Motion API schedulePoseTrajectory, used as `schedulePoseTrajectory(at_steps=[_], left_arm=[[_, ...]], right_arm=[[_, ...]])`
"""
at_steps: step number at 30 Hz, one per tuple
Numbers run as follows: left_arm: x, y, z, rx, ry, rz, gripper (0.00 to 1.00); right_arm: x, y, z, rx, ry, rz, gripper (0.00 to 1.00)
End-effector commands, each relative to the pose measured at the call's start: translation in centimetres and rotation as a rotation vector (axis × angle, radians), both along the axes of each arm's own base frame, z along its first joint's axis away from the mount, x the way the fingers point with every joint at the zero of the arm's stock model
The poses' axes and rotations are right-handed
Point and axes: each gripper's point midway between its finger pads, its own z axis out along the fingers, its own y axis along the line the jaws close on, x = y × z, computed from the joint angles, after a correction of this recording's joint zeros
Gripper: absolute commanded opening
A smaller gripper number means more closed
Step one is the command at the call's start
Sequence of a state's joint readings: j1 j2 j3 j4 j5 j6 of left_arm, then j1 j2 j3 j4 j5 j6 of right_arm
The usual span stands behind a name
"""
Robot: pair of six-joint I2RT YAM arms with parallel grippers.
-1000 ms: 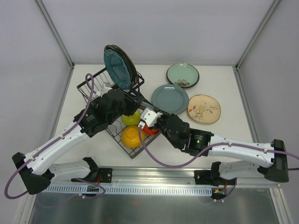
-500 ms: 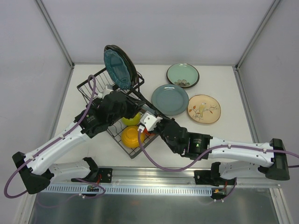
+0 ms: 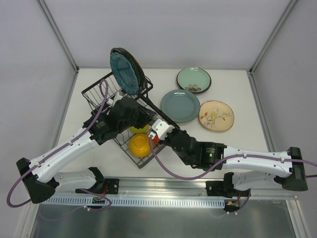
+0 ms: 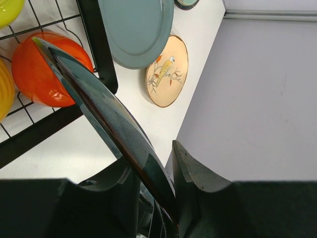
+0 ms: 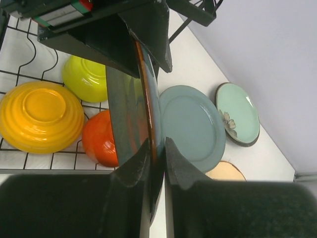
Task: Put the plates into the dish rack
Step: Pass the plate from the right arm to the left
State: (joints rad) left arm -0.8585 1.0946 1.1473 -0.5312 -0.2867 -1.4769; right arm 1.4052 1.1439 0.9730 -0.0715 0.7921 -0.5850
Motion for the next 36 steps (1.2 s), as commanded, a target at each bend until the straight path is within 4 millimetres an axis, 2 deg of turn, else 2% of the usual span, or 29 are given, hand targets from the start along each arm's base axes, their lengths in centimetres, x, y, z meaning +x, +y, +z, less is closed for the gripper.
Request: schedulePoseTrajectory(at_steps=[1,3,4,11,14,15,16,18,19,20,21,23,25,26,27,28,29,30,31,34,36], left_arm=[[2.0,1.0,5.9,-0.003,-0.219,0.031,0.16],[2.1,1.3,5.7,0.024,-0.231,0.032,0.32],[2.1,1.4,5.7,0.030,-0.238,0.032,0.44],[2.3,2.2,7.0,0.125,-0.329,-0.001,0.76],[2.2,1.6,7.8,0.194,-0.399,-0.092,0.87],[2.2,1.3,8.3,0.212,-0.424,-0.123,0.93],[2.0,0.7,8.1,0.257,-0.457,-0.190,0.96],[2.0,-0.1,8.0,0.298,-0.491,-0.259,0.99],[1.9,-0.5,8.0,0.312,-0.518,-0.298,0.99],[1.5,-1.1,7.6,0.354,-0.557,-0.374,0.99],[1.3,-1.5,7.3,0.369,-0.580,-0.421,0.99],[1.0,-2.3,7.2,0.421,-0.666,-0.521,0.99],[-0.2,-3.4,6.9,0.434,-0.731,-0.641,0.99],[-0.4,-3.5,7.1,0.492,-0.808,-0.697,0.99],[-1.9,-4.6,6.9,0.484,-0.859,-0.794,0.99],[-2.5,-5.0,6.9,0.503,-0.904,-0.841,0.99],[-2.9,-5.3,6.9,0.566,-0.988,-0.907,0.99],[-4.3,-6.3,6.8,0.582,-1.046,-0.971,0.99],[-4.8,-6.7,6.5,0.656,-1.127,-1.026,0.99],[-6.5,-8.4,5.4,0.766,-1.231,-1.109,0.99],[-6.8,-9.1,4.3,0.861,-1.281,-1.150,0.99]], right_arm=[[0.3,-2.5,3.4,0.111,0.014,-0.106,0.00],[0.8,-3.3,4.2,0.129,0.007,-0.143,0.01],[1.0,-3.7,4.4,0.141,0.010,-0.157,0.01],[2.8,-6.2,5.3,0.225,0.063,-0.243,0.01],[3.6,-7.5,5.7,0.265,0.109,-0.275,0.01],[4.5,-8.5,5.6,0.315,0.144,-0.324,0.00],[4.3,-8.9,5.5,0.326,0.186,-0.310,0.01],[5.4,-10.6,5.5,0.401,0.240,-0.380,0.01],[5.4,-11.3,5.0,0.396,0.271,-0.401,0.01],[5.4,-11.4,5.5,0.427,0.298,-0.392,0.01],[5.8,-12.7,5.1,0.425,0.321,-0.438,0.01],[5.7,-13.0,5.5,0.482,0.373,-0.441,0.01],[6.0,-14.0,5.4,0.557,0.432,-0.497,0.01],[5.7,-13.6,5.3,0.582,0.478,-0.476,0.01],[6.1,-14.2,5.7,0.615,0.491,-0.496,0.01],[6.0,-14.3,5.5,0.627,0.520,-0.503,0.01],[5.7,-13.8,5.5,0.668,0.571,-0.488,0.01],[6.0,-14.1,5.5,0.690,0.592,-0.507,0.01],[5.9,-14.0,5.6,0.711,0.610,-0.501,0.00],[5.8,-13.8,5.9,0.772,0.668,-0.502,0.01],[6.0,-14.0,6.0,0.814,0.695,-0.517,0.01]])
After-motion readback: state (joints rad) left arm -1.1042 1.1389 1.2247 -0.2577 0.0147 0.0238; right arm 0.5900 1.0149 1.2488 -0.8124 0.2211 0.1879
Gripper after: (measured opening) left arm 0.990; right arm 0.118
